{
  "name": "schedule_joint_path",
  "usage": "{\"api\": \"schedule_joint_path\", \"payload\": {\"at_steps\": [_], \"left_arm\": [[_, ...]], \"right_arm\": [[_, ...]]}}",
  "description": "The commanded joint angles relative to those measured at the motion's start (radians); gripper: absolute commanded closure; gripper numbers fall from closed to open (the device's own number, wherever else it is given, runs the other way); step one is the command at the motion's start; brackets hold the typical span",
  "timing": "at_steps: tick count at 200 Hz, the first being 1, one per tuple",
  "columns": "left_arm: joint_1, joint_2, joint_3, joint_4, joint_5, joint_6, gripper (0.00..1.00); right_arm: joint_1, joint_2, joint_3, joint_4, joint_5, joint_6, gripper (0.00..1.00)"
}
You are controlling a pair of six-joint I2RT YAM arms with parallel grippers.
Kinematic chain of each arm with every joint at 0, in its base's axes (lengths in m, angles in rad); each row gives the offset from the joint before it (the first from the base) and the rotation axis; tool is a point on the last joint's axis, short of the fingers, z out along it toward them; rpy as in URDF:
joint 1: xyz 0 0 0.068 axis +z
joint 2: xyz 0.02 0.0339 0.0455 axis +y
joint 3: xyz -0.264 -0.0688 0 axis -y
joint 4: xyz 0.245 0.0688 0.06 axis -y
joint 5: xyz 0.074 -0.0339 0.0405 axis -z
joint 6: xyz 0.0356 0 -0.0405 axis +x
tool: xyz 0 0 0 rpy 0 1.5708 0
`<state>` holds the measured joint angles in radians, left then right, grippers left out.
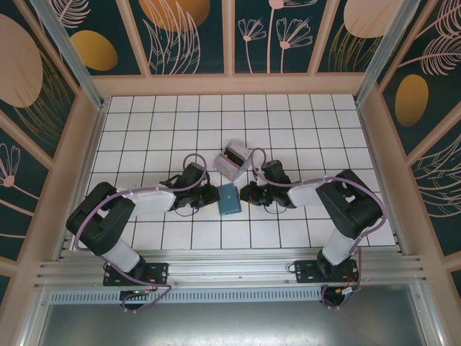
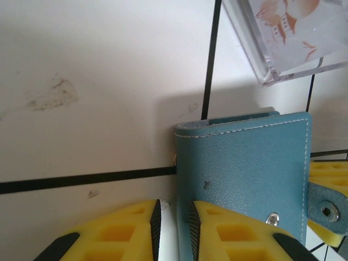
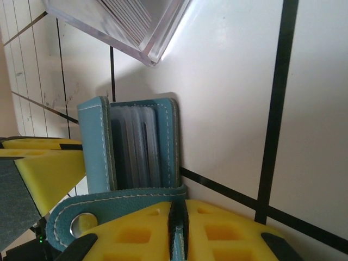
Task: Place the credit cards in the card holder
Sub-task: Rotate the card holder at the center of the table.
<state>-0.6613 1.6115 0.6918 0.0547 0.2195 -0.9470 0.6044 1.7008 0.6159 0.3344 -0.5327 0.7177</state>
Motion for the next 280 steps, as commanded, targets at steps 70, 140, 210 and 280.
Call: {"api": "schedule_joint_path", "payload": {"at_steps": [70,140,210,280], "left_arm": [[-0.051,0.157,0.093,-0.054,-0.057,0.031,0.79],[-0.104,0.206,0.032,-0.019,-0.088,-0.027,0.81],[-0.107,0.21,0.013,-0.075,-0.15,-0.014,0.82],[-0.108,0.225,0.017,-0.09,-0.164,-0.01,0.82]], "right_arm": [[-0.036,0.032,-0.1,0.164,-0.098,0.033,0.82],[-0.089,0.017,-0.147,0.199,-0.068,0.046,0.78],[-0.143,-0.181,-0.212,0.107,-0.011,0.024,0.62],[0.054,-0.29,-0.014,-0.134,0.107,-0.093,0.71]]}}
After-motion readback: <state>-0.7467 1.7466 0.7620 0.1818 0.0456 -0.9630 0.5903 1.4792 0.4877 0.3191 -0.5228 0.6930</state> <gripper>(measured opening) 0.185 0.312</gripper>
